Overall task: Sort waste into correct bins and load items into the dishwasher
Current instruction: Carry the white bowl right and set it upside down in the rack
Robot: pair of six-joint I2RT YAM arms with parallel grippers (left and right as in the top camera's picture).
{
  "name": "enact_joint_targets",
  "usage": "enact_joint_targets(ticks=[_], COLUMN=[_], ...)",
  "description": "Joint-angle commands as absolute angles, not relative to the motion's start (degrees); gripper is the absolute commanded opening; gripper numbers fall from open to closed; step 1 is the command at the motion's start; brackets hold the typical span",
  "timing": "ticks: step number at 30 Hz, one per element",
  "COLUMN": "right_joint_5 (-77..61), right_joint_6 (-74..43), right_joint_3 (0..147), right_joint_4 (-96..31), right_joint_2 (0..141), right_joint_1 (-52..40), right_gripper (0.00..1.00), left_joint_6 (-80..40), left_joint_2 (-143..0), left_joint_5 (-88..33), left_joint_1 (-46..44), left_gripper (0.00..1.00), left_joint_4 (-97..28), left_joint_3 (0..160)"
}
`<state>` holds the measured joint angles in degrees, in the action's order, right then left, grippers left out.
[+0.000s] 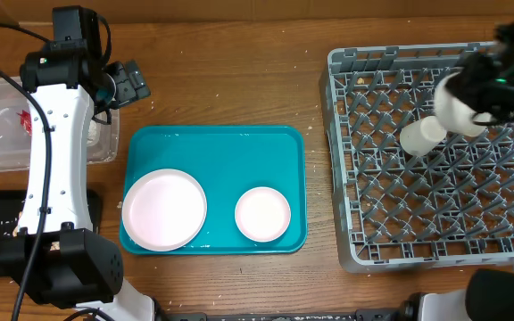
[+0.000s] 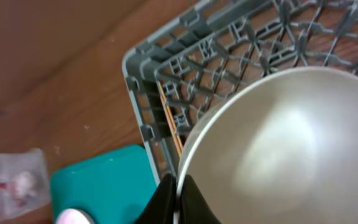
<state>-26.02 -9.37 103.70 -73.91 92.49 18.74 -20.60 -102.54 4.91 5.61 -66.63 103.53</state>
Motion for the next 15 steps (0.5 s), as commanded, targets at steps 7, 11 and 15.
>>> enact_joint_targets(ticks=[7, 11, 15], right_joint_5=[-55.29, -62.94, -66.11], right_joint_6=[-0.82, -0.86, -2.13], right_joint_3=[88.07, 80.62, 74.43], right_joint_4=[-63.61, -57.25, -53.39], right_joint_2=[92.71, 92.71, 92.71], right_joint_1=[34.15, 37.23, 40.6], right_gripper=[0.04, 0.04, 0.04], left_joint_6=[-19.49, -19.49, -19.49], left_joint_2=[-102.24, -102.24, -102.24], left_joint_5=[4.45, 4.45, 4.45], left_joint_1=[5.21, 5.21, 5.21], left_gripper=[1.0, 1.0, 1.0], left_joint_4=[-66.63, -66.63, -66.63], left_joint_3=[104.03, 104.03, 104.03])
